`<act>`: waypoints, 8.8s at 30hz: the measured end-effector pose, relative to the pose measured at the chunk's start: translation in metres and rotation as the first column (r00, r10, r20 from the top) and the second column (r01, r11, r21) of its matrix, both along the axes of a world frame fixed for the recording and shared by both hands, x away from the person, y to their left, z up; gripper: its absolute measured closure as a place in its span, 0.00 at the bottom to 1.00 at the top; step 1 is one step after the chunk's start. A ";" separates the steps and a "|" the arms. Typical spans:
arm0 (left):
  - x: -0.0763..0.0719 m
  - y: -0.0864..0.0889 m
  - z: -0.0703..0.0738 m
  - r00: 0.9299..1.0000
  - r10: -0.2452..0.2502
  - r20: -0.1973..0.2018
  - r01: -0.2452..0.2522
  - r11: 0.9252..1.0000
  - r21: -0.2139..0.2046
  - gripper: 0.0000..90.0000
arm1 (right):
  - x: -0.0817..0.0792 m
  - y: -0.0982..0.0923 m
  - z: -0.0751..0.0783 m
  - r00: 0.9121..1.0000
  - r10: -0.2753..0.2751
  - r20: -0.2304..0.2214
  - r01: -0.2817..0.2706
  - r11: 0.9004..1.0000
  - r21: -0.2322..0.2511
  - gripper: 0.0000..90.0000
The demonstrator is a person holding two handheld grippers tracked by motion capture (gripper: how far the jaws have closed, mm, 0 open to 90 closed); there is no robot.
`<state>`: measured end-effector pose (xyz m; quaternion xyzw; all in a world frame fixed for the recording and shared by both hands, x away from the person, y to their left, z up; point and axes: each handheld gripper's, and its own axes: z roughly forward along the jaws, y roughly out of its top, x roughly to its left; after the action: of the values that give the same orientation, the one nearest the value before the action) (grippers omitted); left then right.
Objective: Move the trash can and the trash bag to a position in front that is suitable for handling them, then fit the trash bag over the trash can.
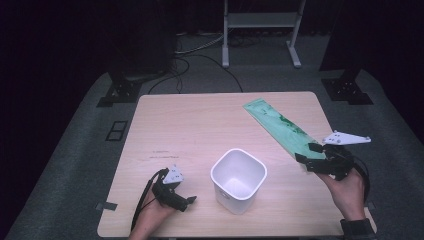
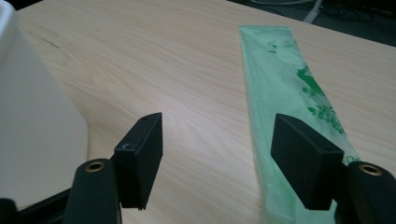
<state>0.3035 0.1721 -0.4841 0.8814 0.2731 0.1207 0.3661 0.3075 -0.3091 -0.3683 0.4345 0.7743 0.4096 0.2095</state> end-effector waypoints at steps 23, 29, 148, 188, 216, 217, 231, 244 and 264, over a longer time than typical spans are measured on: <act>0.000 0.000 0.000 1.000 0.000 0.000 0.000 1.000 0.000 0.00 | 0.048 -0.014 -0.023 0.997 -0.060 -0.046 0.057 0.996 -0.073 0.30; 0.000 0.000 0.000 1.000 0.000 0.000 0.000 1.000 0.000 0.00 | 0.062 -0.014 -0.027 0.996 -0.067 -0.062 0.062 0.995 -0.080 0.26; 0.000 -0.001 0.000 1.000 0.007 0.000 -0.007 1.000 -0.002 0.00 | 0.060 -0.015 -0.042 0.997 -0.009 -0.071 0.006 0.999 -0.044 1.00; 0.000 -0.001 0.000 1.000 0.008 0.001 -0.008 1.000 0.000 0.00 | -0.019 -0.005 0.060 0.961 0.140 0.237 -0.165 0.982 0.090 1.00; 0.000 -0.001 0.000 1.000 0.009 0.001 -0.009 1.000 0.000 0.00 | -0.074 0.037 0.128 0.864 0.314 0.395 -0.366 0.928 0.064 1.00; 0.000 -0.001 0.000 1.000 0.010 0.001 -0.010 1.000 0.000 0.00 | -0.074 0.038 0.129 0.861 0.319 0.396 -0.373 0.926 0.063 1.00; 0.000 -0.001 0.000 1.000 0.010 0.001 -0.010 1.000 0.000 0.00 | -0.088 0.053 0.129 0.824 0.393 0.409 -0.462 0.883 0.080 1.00; 0.000 -0.001 0.000 1.000 0.011 0.000 -0.011 1.000 -0.001 0.00 | -0.103 0.073 0.139 0.777 0.458 0.431 -0.526 0.849 0.044 1.00; 0.000 -0.001 0.000 1.000 0.012 -0.001 -0.012 1.000 -0.001 0.00 | -0.070 0.095 0.079 0.828 0.497 0.260 -0.525 0.850 0.048 1.00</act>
<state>0.3035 0.1713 -0.4841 0.8795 0.2784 0.1225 0.3659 0.2374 -0.2140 -0.2893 0.1703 0.8060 0.5445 0.1574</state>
